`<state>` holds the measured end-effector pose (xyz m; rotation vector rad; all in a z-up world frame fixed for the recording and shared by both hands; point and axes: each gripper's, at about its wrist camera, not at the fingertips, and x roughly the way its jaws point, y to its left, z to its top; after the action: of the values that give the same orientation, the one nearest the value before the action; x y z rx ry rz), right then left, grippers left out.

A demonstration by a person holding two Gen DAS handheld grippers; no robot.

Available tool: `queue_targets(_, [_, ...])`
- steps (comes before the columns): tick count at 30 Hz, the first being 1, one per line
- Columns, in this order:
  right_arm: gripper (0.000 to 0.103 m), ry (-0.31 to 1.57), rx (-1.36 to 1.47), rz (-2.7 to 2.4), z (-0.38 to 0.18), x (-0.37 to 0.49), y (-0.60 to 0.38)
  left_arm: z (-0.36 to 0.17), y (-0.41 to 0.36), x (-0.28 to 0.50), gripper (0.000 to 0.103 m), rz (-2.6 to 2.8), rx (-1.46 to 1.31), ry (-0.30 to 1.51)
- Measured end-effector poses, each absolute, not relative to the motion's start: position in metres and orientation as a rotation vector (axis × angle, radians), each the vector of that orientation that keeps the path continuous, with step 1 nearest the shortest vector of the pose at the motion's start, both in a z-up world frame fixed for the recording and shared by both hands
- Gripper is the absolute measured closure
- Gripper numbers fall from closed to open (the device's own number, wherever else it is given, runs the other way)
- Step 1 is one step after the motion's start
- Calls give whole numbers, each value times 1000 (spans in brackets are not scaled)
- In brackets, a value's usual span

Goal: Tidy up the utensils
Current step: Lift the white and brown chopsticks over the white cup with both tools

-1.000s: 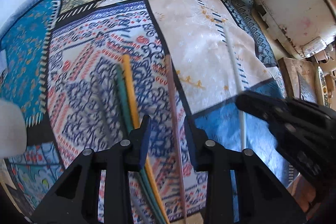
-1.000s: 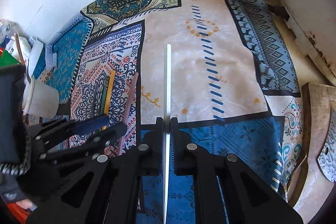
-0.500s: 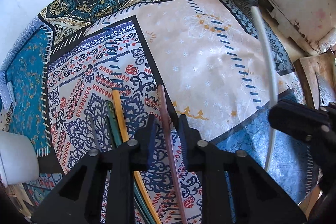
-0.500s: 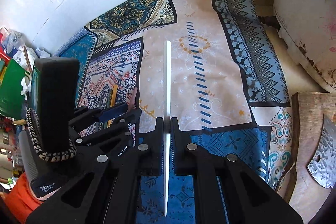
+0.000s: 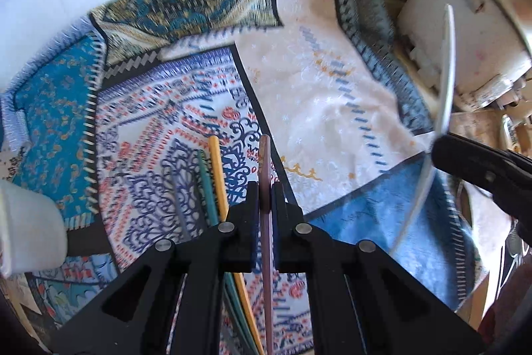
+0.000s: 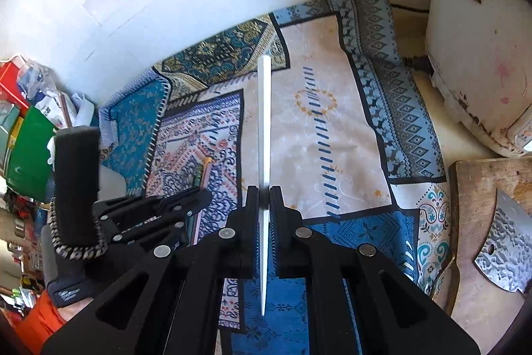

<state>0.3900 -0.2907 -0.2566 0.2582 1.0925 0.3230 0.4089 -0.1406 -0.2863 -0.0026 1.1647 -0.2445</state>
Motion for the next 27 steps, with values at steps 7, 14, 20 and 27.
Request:
queue_targets(7, [97,1024,250,341,-227,382,-273,-234,-123,374,98,-264,-43,1046])
queue_targets(14, [97,960,225,376,-198,375,-251,-189,-101,348,98,-276,-66,928])
queue_targets(20, [97,902,195,407,-173,370,-231,-155,-85,331,98,-264,-72,829])
queue_targets(27, [97,834,163,451,-143,367,-208,-116,-56,320,98,-212,-96,721])
